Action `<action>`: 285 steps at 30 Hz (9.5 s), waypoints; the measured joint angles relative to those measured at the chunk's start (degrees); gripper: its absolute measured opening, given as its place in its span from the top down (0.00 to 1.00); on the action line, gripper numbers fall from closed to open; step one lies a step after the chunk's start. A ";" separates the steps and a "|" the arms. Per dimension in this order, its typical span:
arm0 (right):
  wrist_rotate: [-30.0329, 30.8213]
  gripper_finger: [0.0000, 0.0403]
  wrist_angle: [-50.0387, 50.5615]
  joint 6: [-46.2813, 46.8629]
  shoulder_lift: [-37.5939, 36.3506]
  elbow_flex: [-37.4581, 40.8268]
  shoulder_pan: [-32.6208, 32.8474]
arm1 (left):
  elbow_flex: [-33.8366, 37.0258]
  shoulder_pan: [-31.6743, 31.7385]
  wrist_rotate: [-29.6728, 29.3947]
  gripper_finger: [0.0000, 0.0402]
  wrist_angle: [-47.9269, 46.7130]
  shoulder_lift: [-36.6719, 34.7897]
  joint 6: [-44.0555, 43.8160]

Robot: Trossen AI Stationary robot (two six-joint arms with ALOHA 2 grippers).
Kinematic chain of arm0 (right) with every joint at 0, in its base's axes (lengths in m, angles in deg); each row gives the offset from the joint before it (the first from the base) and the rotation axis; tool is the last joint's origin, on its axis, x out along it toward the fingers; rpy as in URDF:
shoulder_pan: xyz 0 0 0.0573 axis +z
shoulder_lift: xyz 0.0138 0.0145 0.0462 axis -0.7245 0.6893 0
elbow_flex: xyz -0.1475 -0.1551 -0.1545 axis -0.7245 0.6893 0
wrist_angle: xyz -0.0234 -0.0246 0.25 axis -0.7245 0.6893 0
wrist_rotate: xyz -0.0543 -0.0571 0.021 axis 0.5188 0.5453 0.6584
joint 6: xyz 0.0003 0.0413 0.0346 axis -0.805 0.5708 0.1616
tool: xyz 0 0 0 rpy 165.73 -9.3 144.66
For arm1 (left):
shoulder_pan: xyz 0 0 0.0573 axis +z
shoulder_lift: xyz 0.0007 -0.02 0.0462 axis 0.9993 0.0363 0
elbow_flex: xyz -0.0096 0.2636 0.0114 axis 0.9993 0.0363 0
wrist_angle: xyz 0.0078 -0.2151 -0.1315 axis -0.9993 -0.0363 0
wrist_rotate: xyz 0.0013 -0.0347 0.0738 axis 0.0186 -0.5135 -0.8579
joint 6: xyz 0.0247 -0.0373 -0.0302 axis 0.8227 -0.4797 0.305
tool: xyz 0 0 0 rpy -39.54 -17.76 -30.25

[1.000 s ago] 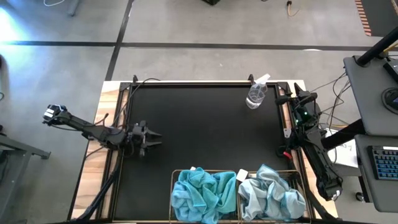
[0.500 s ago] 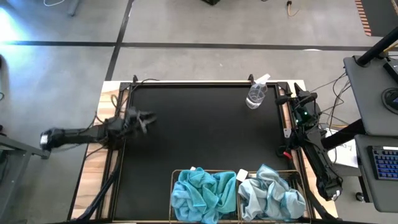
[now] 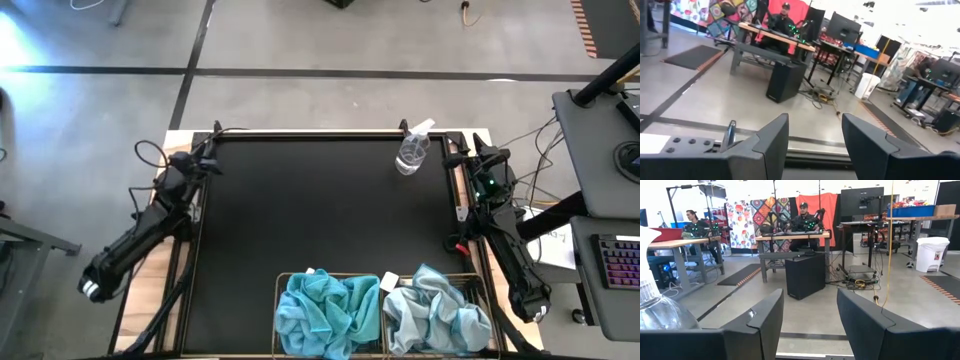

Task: Sort microfiber towel by color & place in baskets
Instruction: Return to Home Position

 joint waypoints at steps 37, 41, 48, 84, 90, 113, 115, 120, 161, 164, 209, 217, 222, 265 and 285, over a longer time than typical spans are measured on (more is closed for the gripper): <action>0.01 0.55 0.02 0.00 0.02 -0.01 0.00 | -0.50 0.03 0.05 0.58 0.93 -3.78 0.29; 0.01 0.55 0.00 0.00 0.02 -0.01 0.00 | -0.07 0.08 -0.34 0.58 0.29 -3.76 6.64; 0.00 0.55 0.00 0.00 0.02 -0.01 0.00 | -0.07 0.05 1.83 0.58 0.06 -3.78 25.72; 0.01 0.55 0.00 0.00 0.02 -0.02 0.00 | 0.00 0.01 3.08 0.58 -0.13 -3.16 33.44; 0.01 0.55 0.02 0.00 0.02 -0.02 0.00 | -0.59 0.01 3.08 0.58 -0.70 -3.13 33.44; 0.01 0.55 0.00 0.00 0.04 -0.02 0.00 | -1.16 0.01 3.08 0.58 -0.37 -3.06 33.44; -0.01 0.55 0.02 0.00 0.04 -0.02 0.00 | -1.18 0.01 3.08 0.58 -0.33 -3.06 33.44; 0.00 0.55 0.01 0.00 0.04 -0.02 0.00 | -1.22 0.01 3.07 0.58 -0.17 -3.06 33.44; 0.01 0.55 0.02 0.00 0.03 -0.02 0.00 | -1.27 0.01 3.06 0.58 -0.35 -3.06 33.44; 0.01 0.55 0.02 0.00 0.04 -0.02 0.00 | -1.27 0.01 3.08 0.58 -0.28 -3.06 33.44; 0.00 0.55 0.00 0.00 0.04 -0.02 0.00 | -1.27 0.03 3.06 0.58 -0.39 -3.06 33.44; 0.00 0.55 0.02 0.00 0.03 -0.02 0.00 | -1.29 0.02 3.08 0.58 -0.25 -3.06 33.44; 0.00 0.55 0.01 0.00 0.03 -0.02 0.00 | -1.29 0.03 3.06 0.58 -0.20 -3.06 33.44; 0.00 0.55 0.01 0.00 0.04 -0.02 0.00 | -1.29 0.03 3.08 0.58 -0.28 -3.06 33.44; 0.00 0.55 0.01 0.00 0.04 -0.02 0.00 | -1.29 0.02 3.07 0.58 -0.28 -3.05 33.42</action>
